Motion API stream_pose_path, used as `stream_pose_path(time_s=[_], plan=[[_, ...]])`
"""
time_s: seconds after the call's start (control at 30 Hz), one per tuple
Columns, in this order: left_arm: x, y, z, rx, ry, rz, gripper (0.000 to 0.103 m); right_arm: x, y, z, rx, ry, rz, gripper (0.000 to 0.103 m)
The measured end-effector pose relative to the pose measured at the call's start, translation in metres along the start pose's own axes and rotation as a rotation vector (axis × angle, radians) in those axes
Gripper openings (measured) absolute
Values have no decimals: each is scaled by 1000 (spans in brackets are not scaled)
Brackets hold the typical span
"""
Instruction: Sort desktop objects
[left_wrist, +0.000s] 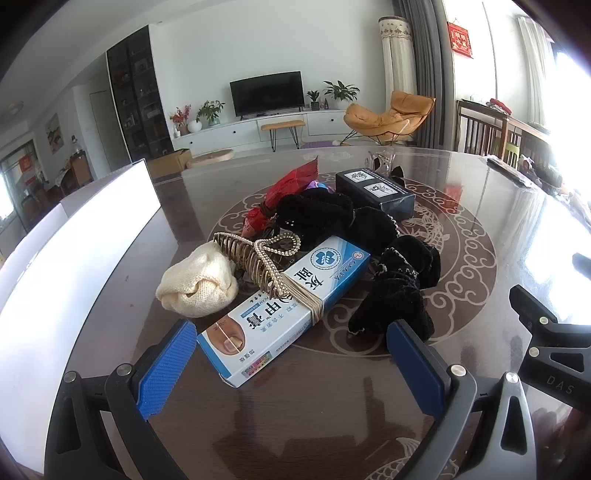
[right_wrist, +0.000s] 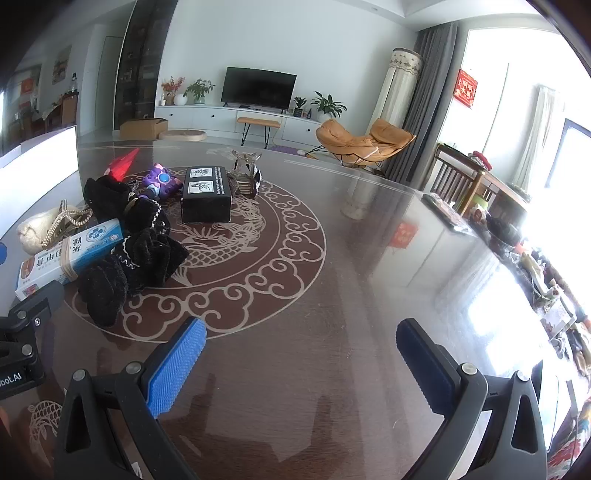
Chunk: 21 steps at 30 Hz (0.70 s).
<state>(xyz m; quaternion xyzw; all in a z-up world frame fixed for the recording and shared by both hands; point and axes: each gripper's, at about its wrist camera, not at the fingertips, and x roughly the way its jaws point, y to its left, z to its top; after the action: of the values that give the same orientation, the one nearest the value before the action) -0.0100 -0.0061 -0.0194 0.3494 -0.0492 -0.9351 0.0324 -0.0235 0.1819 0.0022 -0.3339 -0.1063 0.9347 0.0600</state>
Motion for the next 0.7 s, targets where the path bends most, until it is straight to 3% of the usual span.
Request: stream_pose_path(time_s=[0.7], plan=[[8, 5, 0, -26, 33, -4, 103, 10, 5, 1, -4, 39, -3, 103]])
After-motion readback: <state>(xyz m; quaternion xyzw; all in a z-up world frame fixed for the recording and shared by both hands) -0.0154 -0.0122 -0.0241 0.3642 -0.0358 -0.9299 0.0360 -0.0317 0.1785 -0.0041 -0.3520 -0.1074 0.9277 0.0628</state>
